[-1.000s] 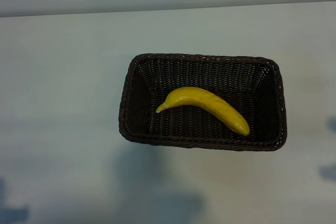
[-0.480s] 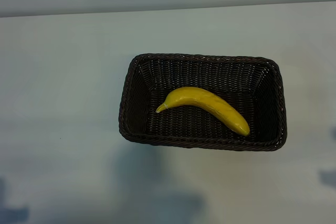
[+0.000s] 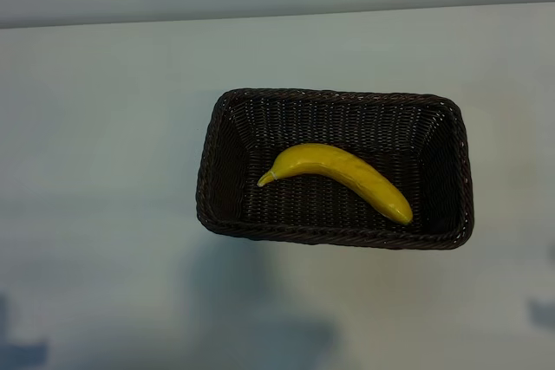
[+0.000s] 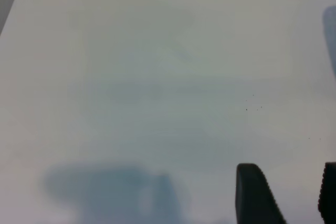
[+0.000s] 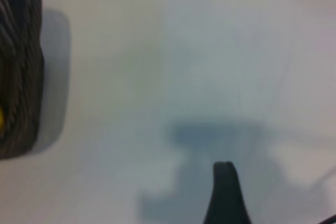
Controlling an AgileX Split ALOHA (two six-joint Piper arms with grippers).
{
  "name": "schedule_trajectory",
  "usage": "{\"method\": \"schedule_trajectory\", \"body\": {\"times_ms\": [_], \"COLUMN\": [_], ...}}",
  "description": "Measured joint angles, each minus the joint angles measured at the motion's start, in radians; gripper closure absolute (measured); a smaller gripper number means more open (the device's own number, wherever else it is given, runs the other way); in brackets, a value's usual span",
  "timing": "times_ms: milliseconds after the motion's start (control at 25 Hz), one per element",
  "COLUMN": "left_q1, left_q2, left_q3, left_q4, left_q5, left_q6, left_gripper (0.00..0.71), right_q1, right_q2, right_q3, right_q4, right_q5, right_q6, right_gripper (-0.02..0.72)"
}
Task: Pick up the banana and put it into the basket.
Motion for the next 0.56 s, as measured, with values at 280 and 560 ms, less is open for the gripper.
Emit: {"method": "schedule_trajectory", "body": {"times_ms": [280,560], "left_q1": [0.0,0.0], "left_q2": [0.0,0.0], "left_q3": [0.0,0.0], "left_q4": [0.0,0.0], "left_q5": [0.0,0.0], "left_q6": [0.0,-0.004], "left_gripper": [0.353,0.353], "right_q1": [0.0,0.0], "right_q2": [-0.046,-0.046], "right_q3": [0.0,0.0], "right_q4": [0.001,0.0], "right_q5": [0.0,0.0], "right_q6": [0.0,0.0], "right_gripper": [0.187,0.187]}}
